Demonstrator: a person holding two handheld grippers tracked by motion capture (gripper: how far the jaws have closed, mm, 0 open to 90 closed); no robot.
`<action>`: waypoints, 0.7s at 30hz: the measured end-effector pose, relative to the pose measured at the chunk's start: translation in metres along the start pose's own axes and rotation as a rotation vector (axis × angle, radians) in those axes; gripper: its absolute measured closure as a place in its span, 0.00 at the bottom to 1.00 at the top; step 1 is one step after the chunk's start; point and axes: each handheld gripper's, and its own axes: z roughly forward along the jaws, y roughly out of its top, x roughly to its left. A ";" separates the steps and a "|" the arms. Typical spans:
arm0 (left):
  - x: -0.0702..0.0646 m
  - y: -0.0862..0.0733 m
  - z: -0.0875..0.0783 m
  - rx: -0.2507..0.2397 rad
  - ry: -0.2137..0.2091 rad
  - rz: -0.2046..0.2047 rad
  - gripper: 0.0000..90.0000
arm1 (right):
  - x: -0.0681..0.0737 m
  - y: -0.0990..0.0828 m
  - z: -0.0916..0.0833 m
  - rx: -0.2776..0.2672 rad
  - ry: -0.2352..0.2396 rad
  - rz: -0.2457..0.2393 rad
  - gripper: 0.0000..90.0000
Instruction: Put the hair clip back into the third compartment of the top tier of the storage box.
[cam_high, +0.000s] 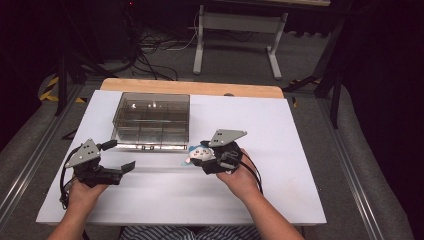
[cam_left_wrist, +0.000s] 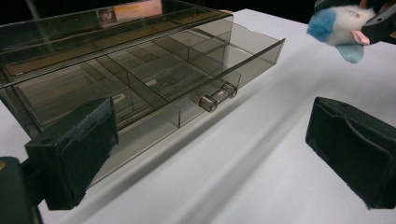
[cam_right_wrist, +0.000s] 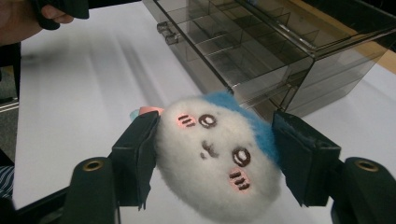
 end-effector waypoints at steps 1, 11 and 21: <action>0.000 0.000 0.000 0.000 0.000 0.001 0.04 | -0.001 0.000 0.000 0.001 -0.002 -0.003 0.39; 0.000 0.000 0.001 0.002 -0.001 0.004 0.04 | -0.010 0.011 0.003 -0.010 -0.019 -0.006 0.39; 0.001 0.000 0.001 0.002 -0.005 0.005 0.04 | -0.017 0.023 0.012 0.002 -0.022 -0.024 0.38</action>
